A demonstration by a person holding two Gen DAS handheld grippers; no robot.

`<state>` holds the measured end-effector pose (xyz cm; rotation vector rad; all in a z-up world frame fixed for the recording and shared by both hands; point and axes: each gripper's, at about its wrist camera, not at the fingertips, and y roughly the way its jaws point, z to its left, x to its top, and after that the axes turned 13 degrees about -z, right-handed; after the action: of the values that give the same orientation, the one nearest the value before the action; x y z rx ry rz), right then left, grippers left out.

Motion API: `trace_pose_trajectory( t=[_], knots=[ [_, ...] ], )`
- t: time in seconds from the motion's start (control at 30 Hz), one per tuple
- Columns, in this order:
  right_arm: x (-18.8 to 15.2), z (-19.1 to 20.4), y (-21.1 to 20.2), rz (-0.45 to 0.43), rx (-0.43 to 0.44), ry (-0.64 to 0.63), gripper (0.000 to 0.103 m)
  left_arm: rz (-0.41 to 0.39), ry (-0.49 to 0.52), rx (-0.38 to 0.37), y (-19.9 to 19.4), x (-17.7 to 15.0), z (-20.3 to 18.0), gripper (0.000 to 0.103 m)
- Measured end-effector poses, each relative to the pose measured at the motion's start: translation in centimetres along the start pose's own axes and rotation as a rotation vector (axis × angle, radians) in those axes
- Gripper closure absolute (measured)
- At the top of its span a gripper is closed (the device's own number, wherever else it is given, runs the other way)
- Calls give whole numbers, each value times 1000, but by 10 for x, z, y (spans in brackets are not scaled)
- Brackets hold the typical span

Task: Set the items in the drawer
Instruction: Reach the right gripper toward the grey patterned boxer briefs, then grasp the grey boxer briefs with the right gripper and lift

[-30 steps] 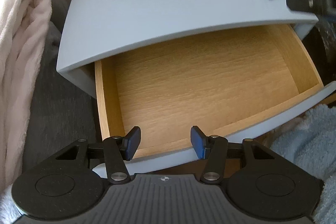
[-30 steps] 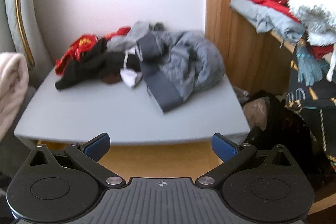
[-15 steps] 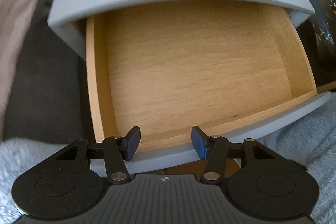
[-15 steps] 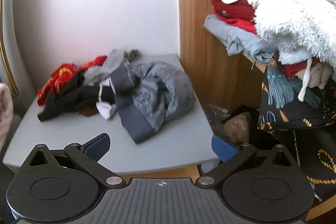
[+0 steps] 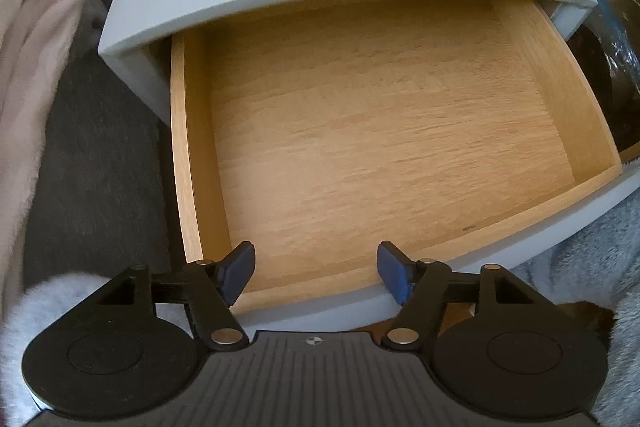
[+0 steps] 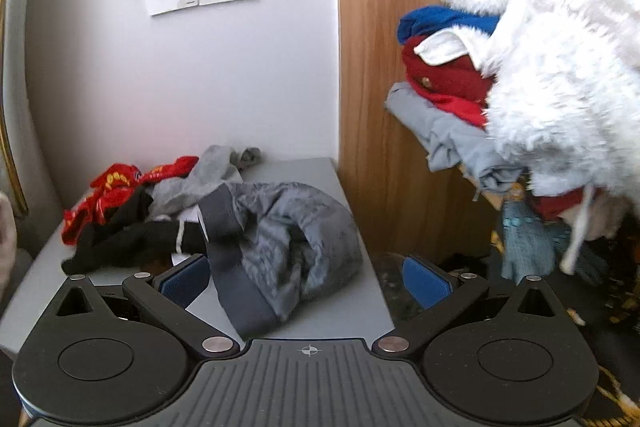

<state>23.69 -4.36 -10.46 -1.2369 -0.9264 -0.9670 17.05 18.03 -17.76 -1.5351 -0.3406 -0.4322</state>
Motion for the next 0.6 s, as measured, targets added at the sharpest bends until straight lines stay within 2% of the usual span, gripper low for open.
trace_pose_trajectory(
  t=[0.1, 0.17, 0.3, 0.37, 0.6],
  knots=[
    [7, -3, 20, -14, 31, -11, 0, 0, -10, -9, 5, 2, 0, 31],
    [10, -1, 34, -17, 70, -45, 0, 3, -24, -12, 9, 3, 3, 25],
    [10, 9, 64, -22, 100, -204, 0, 5, -63, -35, 10, -1, 8, 23],
    [6, 11, 78, 1, 106, -242, 0, 4, -66, -41, 9, -4, 11, 23],
    [-4, 9, 113, 64, 109, -222, 0, -4, -50, -48, 4, -8, 10, 18]
  ],
)
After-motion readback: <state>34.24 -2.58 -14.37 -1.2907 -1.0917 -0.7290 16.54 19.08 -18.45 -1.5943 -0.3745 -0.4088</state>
